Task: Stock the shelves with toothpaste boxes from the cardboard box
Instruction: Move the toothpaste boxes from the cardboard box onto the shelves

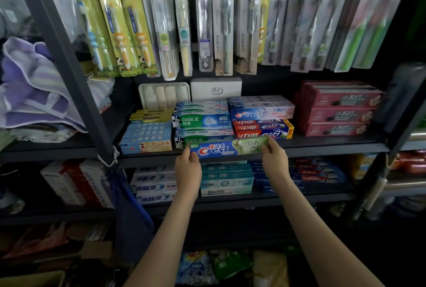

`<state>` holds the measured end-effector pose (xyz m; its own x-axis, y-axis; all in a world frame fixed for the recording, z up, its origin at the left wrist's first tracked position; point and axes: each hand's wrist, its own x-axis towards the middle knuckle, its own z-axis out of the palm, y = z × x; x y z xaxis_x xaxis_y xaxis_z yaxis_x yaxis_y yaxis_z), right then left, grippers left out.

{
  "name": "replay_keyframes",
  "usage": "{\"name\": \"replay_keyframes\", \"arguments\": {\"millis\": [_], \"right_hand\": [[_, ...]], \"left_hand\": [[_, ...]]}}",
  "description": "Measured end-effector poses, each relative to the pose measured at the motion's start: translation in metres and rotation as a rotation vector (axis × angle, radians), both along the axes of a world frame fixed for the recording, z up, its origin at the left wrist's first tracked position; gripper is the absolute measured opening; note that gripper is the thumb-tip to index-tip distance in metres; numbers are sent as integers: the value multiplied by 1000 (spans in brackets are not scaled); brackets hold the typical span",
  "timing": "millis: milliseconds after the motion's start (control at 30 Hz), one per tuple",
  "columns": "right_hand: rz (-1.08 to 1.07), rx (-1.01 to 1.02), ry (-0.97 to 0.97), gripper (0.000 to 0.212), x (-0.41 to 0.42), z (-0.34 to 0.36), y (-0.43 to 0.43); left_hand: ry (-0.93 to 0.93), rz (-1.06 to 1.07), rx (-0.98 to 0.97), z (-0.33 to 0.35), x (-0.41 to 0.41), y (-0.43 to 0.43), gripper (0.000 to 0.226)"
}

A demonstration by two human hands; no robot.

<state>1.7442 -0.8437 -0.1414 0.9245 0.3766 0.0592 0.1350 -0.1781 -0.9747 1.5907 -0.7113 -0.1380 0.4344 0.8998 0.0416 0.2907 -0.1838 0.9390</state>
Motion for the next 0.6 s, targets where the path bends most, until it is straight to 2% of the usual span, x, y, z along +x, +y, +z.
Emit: {"name": "replay_keyframes", "arguments": {"millis": [167, 267, 333, 433, 533, 600], "right_hand": [[-25, -57, 16, 44, 7, -12, -11], [-39, -118, 33, 41, 8, -17, -20], [-41, -133, 71, 39, 7, -20, -27], [-43, -114, 140, 43, 4, -25, -31], [-20, -69, 200, 43, -3, -33, -30], [-1, -31, 237, 41, -9, -37, -28]], "left_hand": [[46, 5, -31, 0, 8, -14, 41], [41, 23, -84, -4, 13, -20, 24], [9, 70, -147, -9, 14, -22, 39], [-71, 97, -301, -19, 14, -19, 39], [-193, 111, -500, -28, 12, -16, 16], [-292, 122, -611, -34, 7, -16, 13]]}}
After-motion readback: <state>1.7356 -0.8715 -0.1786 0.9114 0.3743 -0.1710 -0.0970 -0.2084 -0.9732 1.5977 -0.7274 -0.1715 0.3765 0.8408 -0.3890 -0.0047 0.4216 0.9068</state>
